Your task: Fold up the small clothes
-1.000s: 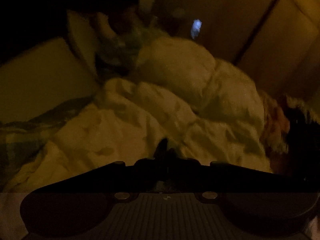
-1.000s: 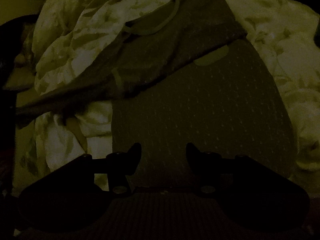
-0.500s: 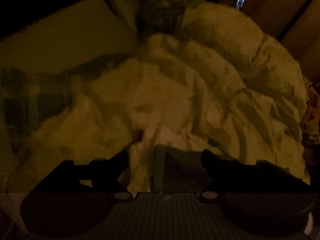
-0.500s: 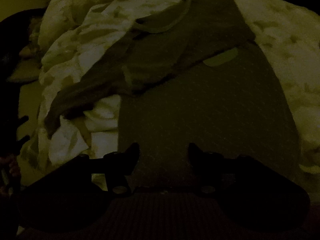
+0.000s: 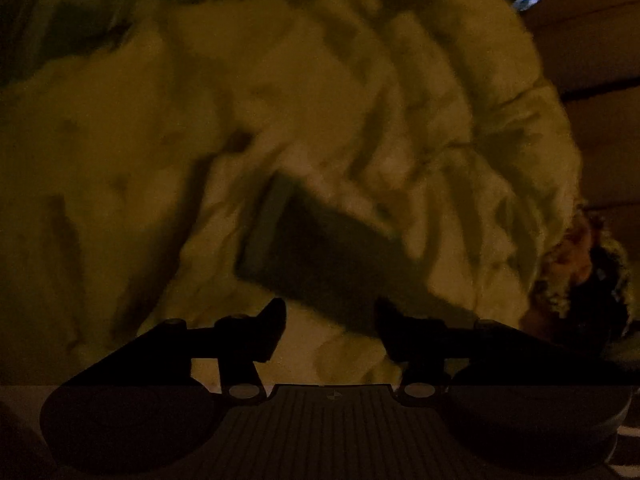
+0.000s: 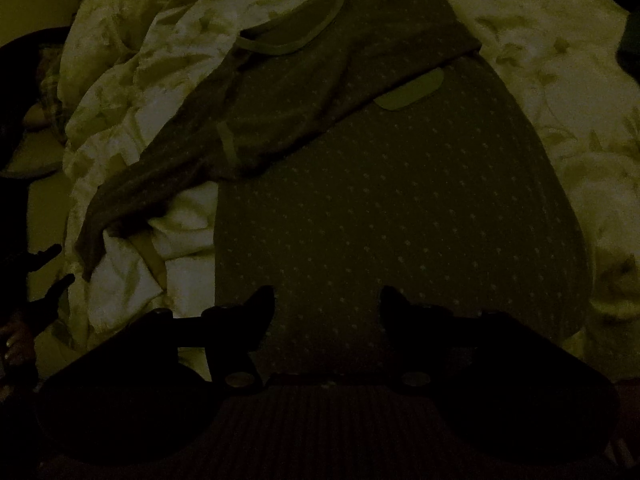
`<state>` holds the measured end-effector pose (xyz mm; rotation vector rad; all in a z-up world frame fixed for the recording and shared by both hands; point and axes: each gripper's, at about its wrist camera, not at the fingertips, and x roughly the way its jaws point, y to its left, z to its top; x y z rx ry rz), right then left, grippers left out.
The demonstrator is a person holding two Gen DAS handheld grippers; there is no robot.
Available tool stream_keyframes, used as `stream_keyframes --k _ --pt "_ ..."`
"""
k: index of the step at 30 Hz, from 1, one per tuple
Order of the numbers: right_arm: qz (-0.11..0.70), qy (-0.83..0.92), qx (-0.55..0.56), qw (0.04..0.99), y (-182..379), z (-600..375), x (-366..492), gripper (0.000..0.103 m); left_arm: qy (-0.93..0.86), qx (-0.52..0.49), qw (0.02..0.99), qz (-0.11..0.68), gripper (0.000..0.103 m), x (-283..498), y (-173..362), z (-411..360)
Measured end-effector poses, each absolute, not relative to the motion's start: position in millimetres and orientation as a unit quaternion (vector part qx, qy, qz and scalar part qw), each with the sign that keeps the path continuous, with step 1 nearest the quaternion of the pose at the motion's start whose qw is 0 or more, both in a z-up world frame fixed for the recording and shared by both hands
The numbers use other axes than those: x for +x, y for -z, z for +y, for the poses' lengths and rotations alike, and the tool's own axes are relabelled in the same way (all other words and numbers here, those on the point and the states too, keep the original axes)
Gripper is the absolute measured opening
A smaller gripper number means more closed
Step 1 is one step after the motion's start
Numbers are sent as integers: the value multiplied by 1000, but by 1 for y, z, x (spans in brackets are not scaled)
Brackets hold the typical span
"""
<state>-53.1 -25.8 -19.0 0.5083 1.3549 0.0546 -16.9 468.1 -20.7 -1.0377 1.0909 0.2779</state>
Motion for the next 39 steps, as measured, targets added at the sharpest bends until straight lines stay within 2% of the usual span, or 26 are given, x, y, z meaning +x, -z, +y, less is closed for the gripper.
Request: stream_keyframes --k 6,15,16,17,19,22,27,32,39 --pt "626 -35 221 747 21 -20 -53 64 -184 -505 695 477 103 -28 49 475" --pt "628 -39 217 747 21 -22 -55 65 -210 -509 707 443 102 -15 47 483" --pt "627 -39 218 747 21 -23 -56 65 -215 -509 704 445 92 -12 48 484" --pt "627 -39 219 746 21 -24 -57 65 -213 -513 695 456 88 -12 47 484" --pt "626 -39 218 748 20 -25 -59 65 -206 -515 706 440 89 -15 38 484" --pt "624 -37 219 749 21 -29 -61 65 -196 -509 723 425 79 -22 19 477" --pt "622 -31 231 748 23 -36 -64 65 -165 -485 751 417 75 -6 -14 457" --pt "616 -33 244 748 23 -43 -68 65 -64 -423 795 430 72 45 -55 398" --pt "606 -24 262 751 18 -66 -78 65 112 -348 801 474 72 118 -74 235"
